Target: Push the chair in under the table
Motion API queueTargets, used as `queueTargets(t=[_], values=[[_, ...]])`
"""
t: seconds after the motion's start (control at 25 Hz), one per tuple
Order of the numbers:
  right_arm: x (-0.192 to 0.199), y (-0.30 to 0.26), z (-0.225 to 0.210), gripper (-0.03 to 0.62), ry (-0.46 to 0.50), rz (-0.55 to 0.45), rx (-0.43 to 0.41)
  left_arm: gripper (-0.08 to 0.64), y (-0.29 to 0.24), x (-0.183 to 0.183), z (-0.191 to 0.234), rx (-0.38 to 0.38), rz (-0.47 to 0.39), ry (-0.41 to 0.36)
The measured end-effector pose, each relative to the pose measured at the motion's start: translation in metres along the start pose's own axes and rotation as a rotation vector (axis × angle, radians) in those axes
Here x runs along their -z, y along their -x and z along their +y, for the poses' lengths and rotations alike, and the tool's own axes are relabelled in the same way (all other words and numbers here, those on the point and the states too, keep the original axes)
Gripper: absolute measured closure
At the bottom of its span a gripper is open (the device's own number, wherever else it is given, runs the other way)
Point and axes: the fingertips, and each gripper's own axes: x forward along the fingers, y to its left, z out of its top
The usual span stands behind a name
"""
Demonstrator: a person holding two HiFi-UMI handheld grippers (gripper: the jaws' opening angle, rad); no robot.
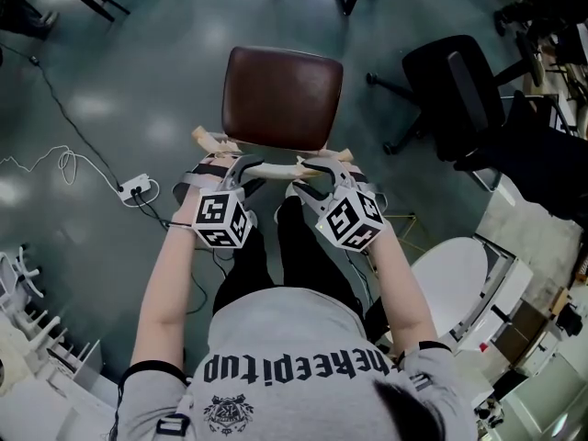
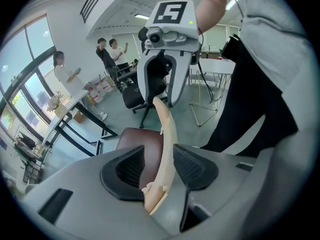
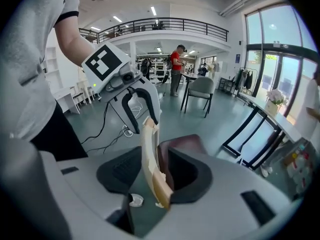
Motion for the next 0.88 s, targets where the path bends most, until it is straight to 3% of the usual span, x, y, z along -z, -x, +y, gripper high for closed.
queueTargets(t=[0.88], values=[[0.058,-0.047,0.008,0.387,0.145,0.225,-0.047,0.362,-0.043,0.047,-0.022,0.09,0.178,-0.035]])
